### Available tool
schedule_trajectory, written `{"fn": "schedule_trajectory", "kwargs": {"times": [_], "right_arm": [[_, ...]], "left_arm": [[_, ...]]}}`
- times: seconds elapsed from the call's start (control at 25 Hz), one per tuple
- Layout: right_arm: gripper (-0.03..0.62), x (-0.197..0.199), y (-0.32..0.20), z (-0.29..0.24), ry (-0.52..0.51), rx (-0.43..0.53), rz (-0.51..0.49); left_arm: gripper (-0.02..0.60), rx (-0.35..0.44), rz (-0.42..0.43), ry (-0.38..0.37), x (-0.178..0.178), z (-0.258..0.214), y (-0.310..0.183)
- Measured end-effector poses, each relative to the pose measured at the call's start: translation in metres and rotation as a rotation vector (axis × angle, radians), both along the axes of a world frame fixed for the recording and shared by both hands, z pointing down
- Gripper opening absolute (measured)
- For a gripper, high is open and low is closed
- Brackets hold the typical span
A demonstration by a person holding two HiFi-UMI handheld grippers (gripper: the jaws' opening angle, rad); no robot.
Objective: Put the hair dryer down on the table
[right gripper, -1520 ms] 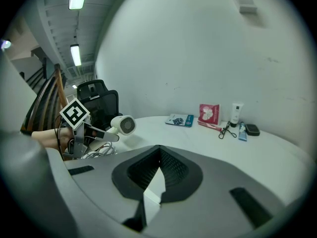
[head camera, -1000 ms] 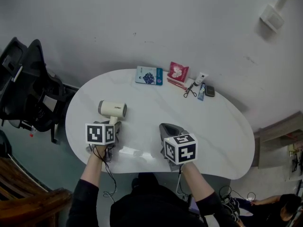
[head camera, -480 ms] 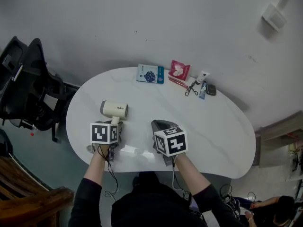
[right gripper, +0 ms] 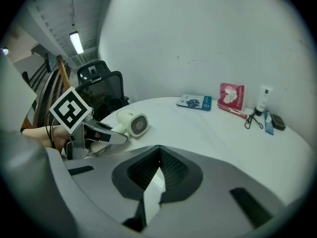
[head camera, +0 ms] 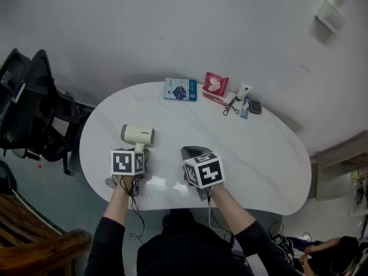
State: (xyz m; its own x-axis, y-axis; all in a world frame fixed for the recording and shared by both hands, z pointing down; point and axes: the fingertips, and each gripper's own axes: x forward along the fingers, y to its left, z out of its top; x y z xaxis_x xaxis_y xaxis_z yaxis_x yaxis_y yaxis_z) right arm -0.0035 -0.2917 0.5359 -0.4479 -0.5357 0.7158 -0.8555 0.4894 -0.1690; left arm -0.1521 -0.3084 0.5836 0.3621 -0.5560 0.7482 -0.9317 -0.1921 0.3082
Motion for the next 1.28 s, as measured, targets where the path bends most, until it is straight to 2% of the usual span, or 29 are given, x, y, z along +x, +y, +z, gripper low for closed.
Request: {"fn": "schedule_trajectory", "kwargs": {"times": [0.68, 1.0, 1.28], "right_arm": [[0.002, -0.004, 0.000, 0.002, 0.014, -0.004, -0.017], [0.002, -0.008, 0.000, 0.002, 0.020, -0.002, -0.025], [0.002, -0.010, 0.001, 0.004, 0.024, -0.005, -0.028]], "left_arm": [[0.159, -0.008, 0.012, -0.066, 0.000, 0.005, -0.002], [0.160, 0.023, 0.031, -0.143, 0.000, 0.009, -0.001], [0.161, 0.065, 0.057, -0.252, 0.000, 0.010, -0.004]]}}
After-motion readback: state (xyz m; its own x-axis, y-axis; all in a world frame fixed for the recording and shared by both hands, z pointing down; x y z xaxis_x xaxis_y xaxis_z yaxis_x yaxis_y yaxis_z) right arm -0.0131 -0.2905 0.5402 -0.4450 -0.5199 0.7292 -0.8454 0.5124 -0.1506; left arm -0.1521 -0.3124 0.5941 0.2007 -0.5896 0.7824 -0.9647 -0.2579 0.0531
